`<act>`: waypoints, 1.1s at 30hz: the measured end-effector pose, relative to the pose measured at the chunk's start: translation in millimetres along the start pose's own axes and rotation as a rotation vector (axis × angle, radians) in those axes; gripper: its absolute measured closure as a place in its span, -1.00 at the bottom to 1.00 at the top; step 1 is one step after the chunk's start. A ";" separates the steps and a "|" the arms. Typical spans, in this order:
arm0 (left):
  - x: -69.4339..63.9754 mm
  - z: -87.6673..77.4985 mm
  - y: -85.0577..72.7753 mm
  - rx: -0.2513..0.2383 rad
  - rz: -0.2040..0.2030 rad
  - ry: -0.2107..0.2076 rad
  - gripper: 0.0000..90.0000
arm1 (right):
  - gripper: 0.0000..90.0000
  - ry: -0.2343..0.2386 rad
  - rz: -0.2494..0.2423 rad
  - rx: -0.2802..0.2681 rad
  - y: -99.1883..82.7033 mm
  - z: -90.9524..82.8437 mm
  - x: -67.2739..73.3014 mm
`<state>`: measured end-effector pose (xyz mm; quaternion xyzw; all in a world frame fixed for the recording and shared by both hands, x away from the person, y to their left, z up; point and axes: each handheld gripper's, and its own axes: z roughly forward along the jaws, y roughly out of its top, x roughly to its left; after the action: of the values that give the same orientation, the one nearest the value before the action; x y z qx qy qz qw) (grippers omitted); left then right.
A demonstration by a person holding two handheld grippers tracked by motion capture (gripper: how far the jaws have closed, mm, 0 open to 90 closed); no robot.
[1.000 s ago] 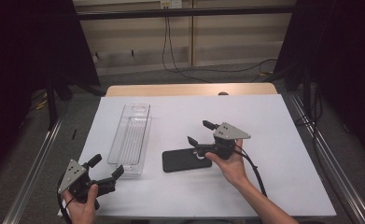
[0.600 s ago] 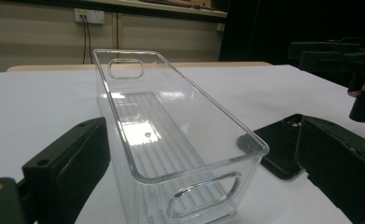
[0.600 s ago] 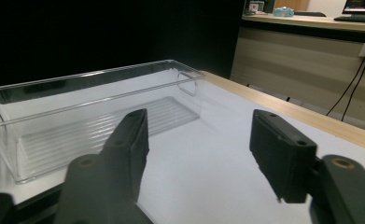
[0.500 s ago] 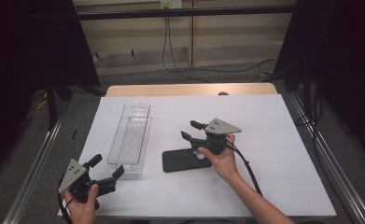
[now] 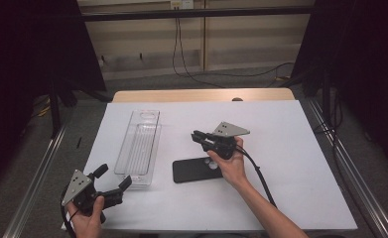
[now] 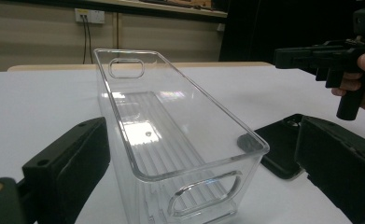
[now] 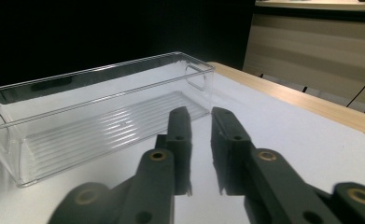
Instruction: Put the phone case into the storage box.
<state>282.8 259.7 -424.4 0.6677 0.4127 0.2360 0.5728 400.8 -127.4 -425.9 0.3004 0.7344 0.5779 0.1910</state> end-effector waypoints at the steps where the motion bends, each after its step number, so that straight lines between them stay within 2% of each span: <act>1: 0.0 0.1 -0.1 0.001 -0.003 -0.001 -0.93 | 0.87 0.000 0.000 0.000 0.0 0.0 0.0; 3: 0.0 0.1 0.0 0.001 -0.001 0.001 -0.93 | 1.00 0.017 -0.002 0.028 1.7 3.0 1.1; 5: -0.3 0.3 0.1 0.003 -0.001 -0.002 -0.93 | 1.00 0.021 0.003 0.036 2.8 3.8 1.5; 8: -0.4 0.5 0.1 0.004 0.001 -0.001 -0.93 | 1.00 0.044 0.017 0.080 5.6 6.4 2.0; 12: 0.4 0.0 0.2 0.001 -0.002 -0.005 -0.93 | 1.00 0.059 0.030 0.162 6.8 10.2 0.6; 17: 0.6 -0.2 -0.1 0.002 -0.006 0.003 -0.93 | 1.00 0.080 0.071 0.248 8.7 15.2 -3.4; 19: 0.3 0.3 -0.2 0.002 -0.006 0.000 -0.93 | 1.00 0.104 0.089 0.298 9.8 18.2 -3.3; 21: -0.2 0.8 -0.2 0.003 -0.008 0.001 -0.93 | 1.00 0.120 0.084 0.340 12.4 20.7 -2.0; 23: 0.1 0.7 -0.1 0.002 -0.007 -0.001 -0.93 | 1.00 0.156 0.101 0.347 15.1 22.5 -0.1; 25: 0.4 0.5 -0.2 0.004 -0.006 -0.001 -0.93 | 1.00 0.153 0.072 0.389 16.9 25.9 3.5; 26: 0.6 0.6 -0.3 0.006 -0.005 0.001 -0.93 | 1.00 0.158 0.073 0.403 16.8 27.6 4.1; 29: 0.0 0.8 0.0 0.004 -0.001 -0.002 -0.93 | 1.00 0.173 0.090 0.475 16.2 36.2 5.4; 31: 0.0 0.8 -0.1 0.005 -0.001 -0.003 -0.93 | 1.00 0.188 0.119 0.510 14.3 43.1 5.0; 33: 0.7 1.0 -0.5 0.010 -0.002 -0.004 -0.93 | 1.00 0.189 0.115 0.550 13.2 49.6 6.1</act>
<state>283.9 259.7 -425.3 0.6707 0.4133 0.2319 0.5706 430.3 -85.0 -425.6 0.3270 0.8597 0.3923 0.0003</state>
